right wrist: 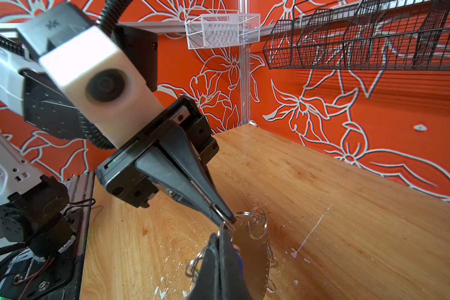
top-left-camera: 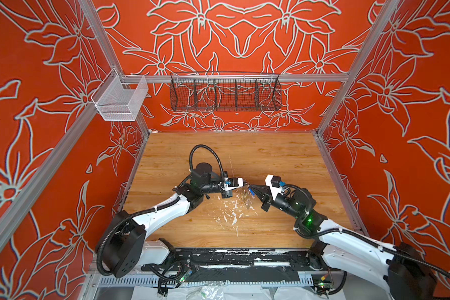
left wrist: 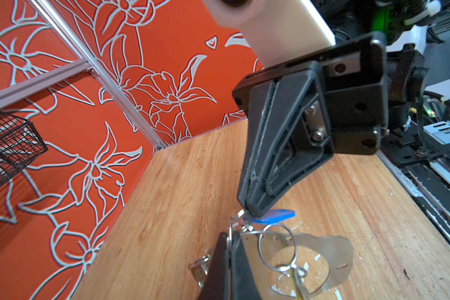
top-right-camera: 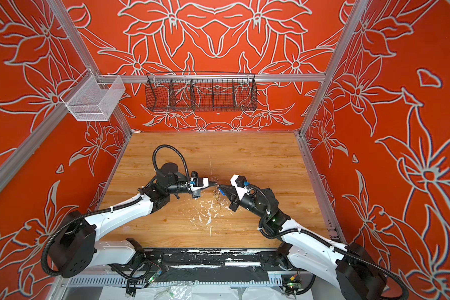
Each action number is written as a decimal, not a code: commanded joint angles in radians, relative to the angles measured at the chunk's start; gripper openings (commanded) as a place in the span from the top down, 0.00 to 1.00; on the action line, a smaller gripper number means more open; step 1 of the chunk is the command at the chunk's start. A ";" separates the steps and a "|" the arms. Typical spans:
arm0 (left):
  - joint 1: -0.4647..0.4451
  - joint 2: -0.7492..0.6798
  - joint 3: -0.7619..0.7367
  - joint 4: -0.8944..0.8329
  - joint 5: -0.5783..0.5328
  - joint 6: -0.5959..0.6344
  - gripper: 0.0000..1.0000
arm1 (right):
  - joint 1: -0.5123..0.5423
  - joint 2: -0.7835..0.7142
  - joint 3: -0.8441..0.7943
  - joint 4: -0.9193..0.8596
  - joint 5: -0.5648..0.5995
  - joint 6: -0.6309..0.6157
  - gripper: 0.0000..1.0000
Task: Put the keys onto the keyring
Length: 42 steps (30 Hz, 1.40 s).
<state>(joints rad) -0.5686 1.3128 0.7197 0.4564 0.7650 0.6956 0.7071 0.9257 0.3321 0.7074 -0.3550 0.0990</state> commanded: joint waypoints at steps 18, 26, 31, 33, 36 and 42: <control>-0.003 0.031 0.055 0.038 -0.147 -0.095 1.00 | 0.005 -0.023 0.007 0.047 0.024 0.003 1.00; 0.089 0.087 0.055 0.153 -0.206 -0.266 1.00 | 0.003 -0.054 -0.076 0.024 0.231 0.014 1.00; 0.128 0.086 0.039 0.199 -0.271 -0.340 1.00 | 0.003 0.055 -0.140 0.096 0.261 0.056 1.00; 0.135 0.090 0.038 0.211 -0.297 -0.370 1.00 | 0.001 0.134 -0.157 0.153 0.263 0.066 1.00; 0.146 0.092 0.037 0.221 -0.335 -0.403 1.00 | 0.003 0.256 -0.155 0.226 0.255 0.055 1.00; 0.158 0.080 0.020 0.238 -0.353 -0.420 1.00 | 0.007 0.462 -0.069 0.221 0.213 -0.001 1.00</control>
<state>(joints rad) -0.4164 1.3994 0.7513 0.6266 0.4294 0.3000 0.7074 1.3418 0.2062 0.8803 -0.1146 0.1322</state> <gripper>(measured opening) 0.047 0.048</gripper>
